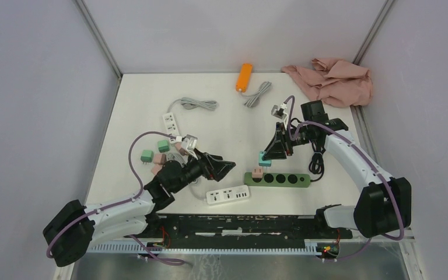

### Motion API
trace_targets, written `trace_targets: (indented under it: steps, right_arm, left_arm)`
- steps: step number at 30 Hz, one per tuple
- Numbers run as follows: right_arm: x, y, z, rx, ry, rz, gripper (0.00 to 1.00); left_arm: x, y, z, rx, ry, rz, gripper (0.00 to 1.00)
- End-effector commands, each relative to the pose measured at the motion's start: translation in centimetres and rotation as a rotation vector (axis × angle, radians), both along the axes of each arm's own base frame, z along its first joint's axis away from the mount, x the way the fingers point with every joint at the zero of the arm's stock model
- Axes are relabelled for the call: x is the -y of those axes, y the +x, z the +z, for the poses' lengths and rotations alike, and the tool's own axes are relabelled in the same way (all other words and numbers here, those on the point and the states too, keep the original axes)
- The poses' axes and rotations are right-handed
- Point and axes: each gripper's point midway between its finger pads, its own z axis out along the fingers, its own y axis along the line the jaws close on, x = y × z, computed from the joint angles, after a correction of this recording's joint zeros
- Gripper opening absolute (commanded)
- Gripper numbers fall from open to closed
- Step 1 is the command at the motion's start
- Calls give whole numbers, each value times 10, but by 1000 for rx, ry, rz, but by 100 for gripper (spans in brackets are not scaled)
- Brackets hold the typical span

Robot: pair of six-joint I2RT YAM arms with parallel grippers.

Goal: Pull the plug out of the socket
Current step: Place the plug at the center of the board.

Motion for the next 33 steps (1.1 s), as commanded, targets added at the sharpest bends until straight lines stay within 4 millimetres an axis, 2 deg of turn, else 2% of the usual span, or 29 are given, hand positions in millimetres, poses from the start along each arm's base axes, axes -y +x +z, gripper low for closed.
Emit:
trace_targets:
  steps: [1, 8, 12, 16, 22, 33]
  right_arm:
    - [-6, 7, 18, -21, 69, -3, 2]
    - [-7, 11, 17, -63, 70, -26, 3]
    - [-7, 14, 15, -91, 67, -42, 3]
    - [-7, 18, 14, -113, 63, -60, 3]
    - [-4, 26, 8, -152, 46, -100, 3]
    - [4, 42, 0, -188, 15, -190, 5]
  left_arm:
    - [1, 2, 17, -69, -97, 23, 99]
    - [11, 3, 29, -129, -121, 5, 95]
    - [17, 6, 26, -165, -72, 10, 95]
    - [20, 10, 12, -189, 66, 84, 92]
    - [19, 13, -6, -170, 334, 237, 92]
    - [54, -3, 10, -108, 340, 147, 89]
